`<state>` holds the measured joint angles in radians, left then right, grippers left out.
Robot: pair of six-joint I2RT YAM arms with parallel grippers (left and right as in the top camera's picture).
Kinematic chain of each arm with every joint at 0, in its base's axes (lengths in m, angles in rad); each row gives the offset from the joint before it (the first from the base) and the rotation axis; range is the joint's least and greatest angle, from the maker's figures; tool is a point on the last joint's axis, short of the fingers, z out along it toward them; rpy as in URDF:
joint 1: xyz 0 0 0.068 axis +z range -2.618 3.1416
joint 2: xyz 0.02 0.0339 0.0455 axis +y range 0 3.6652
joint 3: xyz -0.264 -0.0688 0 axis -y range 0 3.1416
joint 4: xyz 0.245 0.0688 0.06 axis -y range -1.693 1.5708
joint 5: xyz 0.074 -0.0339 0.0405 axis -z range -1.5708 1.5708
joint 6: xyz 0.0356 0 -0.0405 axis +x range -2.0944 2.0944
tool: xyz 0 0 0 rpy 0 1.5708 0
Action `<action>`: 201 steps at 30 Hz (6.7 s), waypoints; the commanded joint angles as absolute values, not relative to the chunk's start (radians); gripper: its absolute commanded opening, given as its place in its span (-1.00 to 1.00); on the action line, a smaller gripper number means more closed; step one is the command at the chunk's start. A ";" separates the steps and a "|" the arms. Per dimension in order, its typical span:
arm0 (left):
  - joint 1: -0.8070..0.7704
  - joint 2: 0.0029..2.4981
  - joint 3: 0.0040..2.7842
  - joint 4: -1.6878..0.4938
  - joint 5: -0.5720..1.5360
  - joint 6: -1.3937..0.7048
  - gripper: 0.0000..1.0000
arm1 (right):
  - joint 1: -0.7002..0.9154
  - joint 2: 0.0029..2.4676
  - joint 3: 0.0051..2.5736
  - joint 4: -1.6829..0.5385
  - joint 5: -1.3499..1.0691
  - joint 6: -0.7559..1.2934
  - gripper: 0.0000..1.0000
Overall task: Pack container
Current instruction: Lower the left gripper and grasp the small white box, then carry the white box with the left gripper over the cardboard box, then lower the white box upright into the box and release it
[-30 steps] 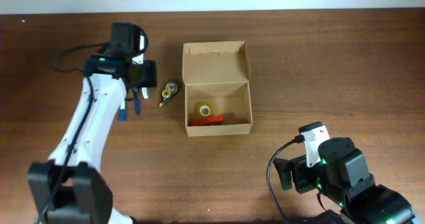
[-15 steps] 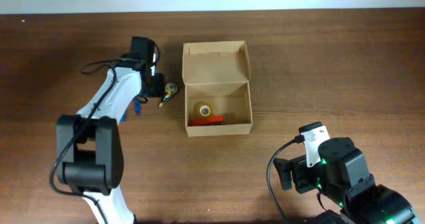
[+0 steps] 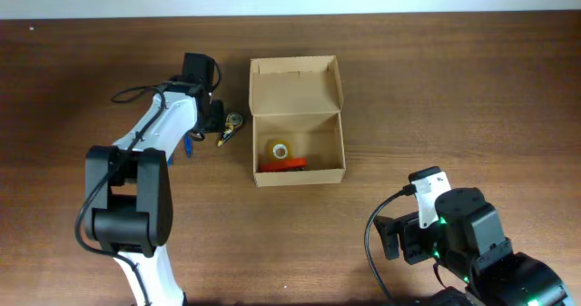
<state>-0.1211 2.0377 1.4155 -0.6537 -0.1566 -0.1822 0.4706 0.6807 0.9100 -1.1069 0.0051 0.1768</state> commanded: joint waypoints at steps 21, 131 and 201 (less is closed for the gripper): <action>-0.097 2.114 1.407 -0.639 -0.142 -0.198 -0.12 | 0.477 0.680 0.907 -1.104 0.000 0.172 0.99; -0.559 2.145 1.848 -1.038 0.435 0.200 -0.96 | 0.477 0.680 0.907 -1.104 0.000 0.172 0.98; -0.766 2.144 1.848 -1.107 0.067 -0.799 -0.14 | 0.477 0.681 0.907 -1.104 0.000 0.172 0.98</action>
